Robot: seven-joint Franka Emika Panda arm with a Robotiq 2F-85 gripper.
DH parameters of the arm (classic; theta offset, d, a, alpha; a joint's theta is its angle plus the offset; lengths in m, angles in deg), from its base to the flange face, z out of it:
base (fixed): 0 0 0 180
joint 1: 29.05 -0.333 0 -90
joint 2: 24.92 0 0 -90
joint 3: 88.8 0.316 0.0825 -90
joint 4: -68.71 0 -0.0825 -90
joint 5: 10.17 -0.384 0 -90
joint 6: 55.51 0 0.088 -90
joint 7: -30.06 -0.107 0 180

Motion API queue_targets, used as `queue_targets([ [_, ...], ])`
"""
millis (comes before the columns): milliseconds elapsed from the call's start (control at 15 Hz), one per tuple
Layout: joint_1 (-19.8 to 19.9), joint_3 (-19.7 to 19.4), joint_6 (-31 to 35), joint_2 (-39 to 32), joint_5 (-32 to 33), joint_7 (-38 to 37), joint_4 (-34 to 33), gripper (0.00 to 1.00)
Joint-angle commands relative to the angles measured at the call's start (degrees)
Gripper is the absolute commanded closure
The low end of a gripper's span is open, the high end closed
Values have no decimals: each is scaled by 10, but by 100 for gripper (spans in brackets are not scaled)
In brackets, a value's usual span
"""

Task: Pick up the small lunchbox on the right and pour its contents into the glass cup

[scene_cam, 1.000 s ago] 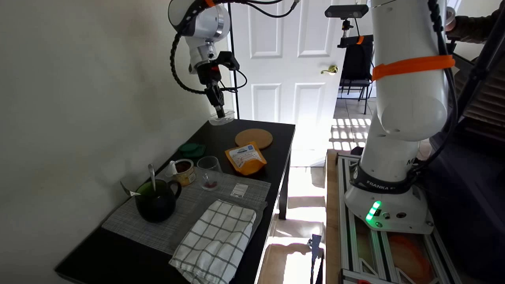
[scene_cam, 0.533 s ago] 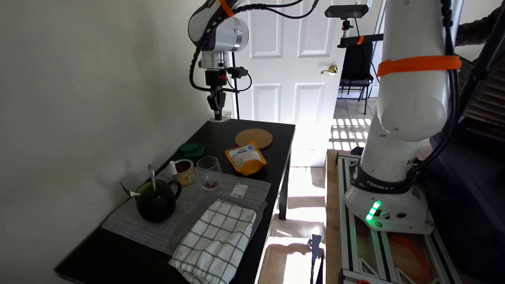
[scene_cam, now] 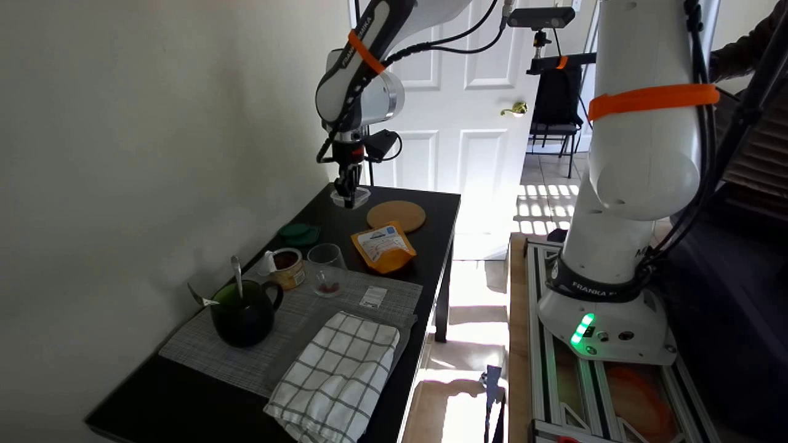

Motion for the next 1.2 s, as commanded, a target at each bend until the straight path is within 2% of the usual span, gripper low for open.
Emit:
queue_targets([
  [0, -1, 4, 14, -25, 35, -19, 19, 98],
  [600, -8, -15, 46, -117, 139, -105, -46, 98],
  [1133, 13, 19, 19, -207, 116, -91, -164, 98],
])
